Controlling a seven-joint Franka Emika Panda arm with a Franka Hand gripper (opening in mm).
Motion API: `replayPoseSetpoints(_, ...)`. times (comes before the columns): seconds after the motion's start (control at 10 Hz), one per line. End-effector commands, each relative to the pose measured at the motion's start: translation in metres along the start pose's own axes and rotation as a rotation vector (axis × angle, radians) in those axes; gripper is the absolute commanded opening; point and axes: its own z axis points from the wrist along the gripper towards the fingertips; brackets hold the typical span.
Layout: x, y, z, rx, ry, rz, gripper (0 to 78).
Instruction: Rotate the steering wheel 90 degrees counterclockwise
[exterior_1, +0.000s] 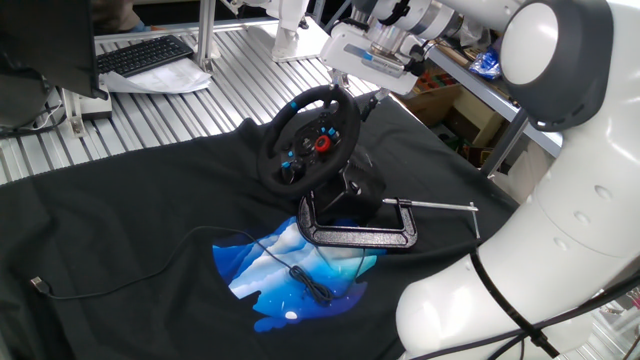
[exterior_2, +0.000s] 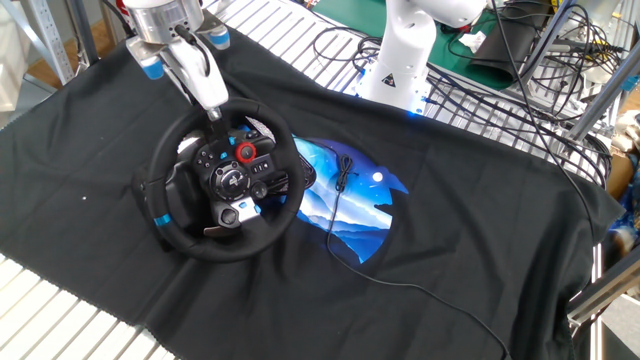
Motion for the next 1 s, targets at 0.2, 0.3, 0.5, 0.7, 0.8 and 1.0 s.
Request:
replayPoseSetpoints(0.2,0.021,-0.002,-0.032,0.083,-0.039,-0.058,77.5)
replayPoseSetpoints(0.3,0.025,-0.003,-0.037,0.090,-0.039,-0.068,77.5)
replayPoseSetpoints(0.5,0.030,-0.005,-0.042,0.119,-0.048,-0.081,77.5)
replayPoseSetpoints(0.7,0.035,-0.007,-0.049,0.141,-0.058,-0.099,77.5)
replayPoseSetpoints(0.8,0.040,-0.009,-0.056,0.145,-0.053,-0.114,77.5)
replayPoseSetpoints(1.0,0.049,-0.010,-0.069,0.152,-0.028,-0.143,77.5)
